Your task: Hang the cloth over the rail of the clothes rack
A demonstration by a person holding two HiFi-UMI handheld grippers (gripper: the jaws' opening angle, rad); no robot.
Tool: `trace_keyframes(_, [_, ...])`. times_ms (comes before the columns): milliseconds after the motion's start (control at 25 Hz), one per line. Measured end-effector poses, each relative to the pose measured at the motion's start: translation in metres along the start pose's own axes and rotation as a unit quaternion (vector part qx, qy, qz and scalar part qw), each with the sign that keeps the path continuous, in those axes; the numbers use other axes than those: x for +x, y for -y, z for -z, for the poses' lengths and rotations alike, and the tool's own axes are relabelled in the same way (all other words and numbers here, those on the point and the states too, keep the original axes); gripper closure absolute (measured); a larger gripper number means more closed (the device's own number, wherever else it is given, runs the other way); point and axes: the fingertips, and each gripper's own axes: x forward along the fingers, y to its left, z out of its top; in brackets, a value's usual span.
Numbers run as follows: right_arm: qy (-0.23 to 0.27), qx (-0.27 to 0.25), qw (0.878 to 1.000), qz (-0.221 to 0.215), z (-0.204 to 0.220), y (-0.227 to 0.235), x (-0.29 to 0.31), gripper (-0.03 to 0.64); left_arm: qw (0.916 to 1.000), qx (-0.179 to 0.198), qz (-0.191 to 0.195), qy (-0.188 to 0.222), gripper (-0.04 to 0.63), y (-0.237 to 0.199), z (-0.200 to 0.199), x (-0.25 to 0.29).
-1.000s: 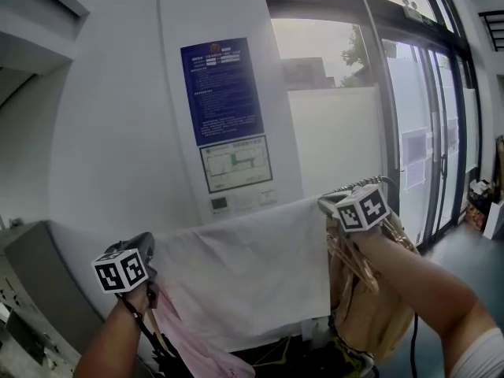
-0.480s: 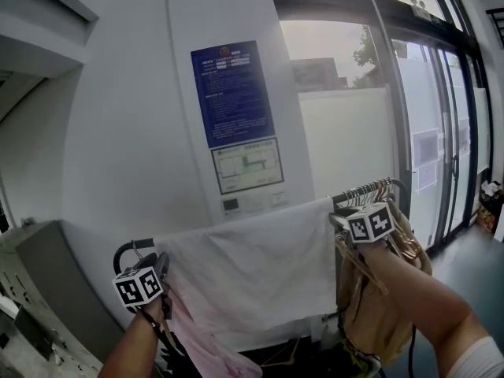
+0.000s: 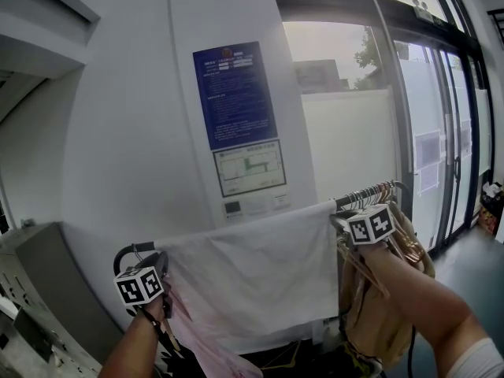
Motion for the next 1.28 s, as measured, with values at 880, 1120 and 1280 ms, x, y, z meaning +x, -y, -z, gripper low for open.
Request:
trace_keyframes(880, [0.008,0.020,1.000,0.016,-0.007,0.006,-0.021,0.523,0.9995,-0.030,0.006,0.011,0.492,-0.012,-0.010,-0.024])
trace_keyframes(1120, [0.026,0.006,0.998,0.051,-0.010,0.006,-0.037,0.529,0.9991,-0.017,-0.020,0.032,0.488,-0.013,-0.021,-0.038])
trace_keyframes(1280, [0.090,-0.018,0.990,0.107,-0.018,-0.004,-0.072,0.614,0.9972,-0.001,-0.035,0.067,0.585,0.008,-0.020,-0.062])
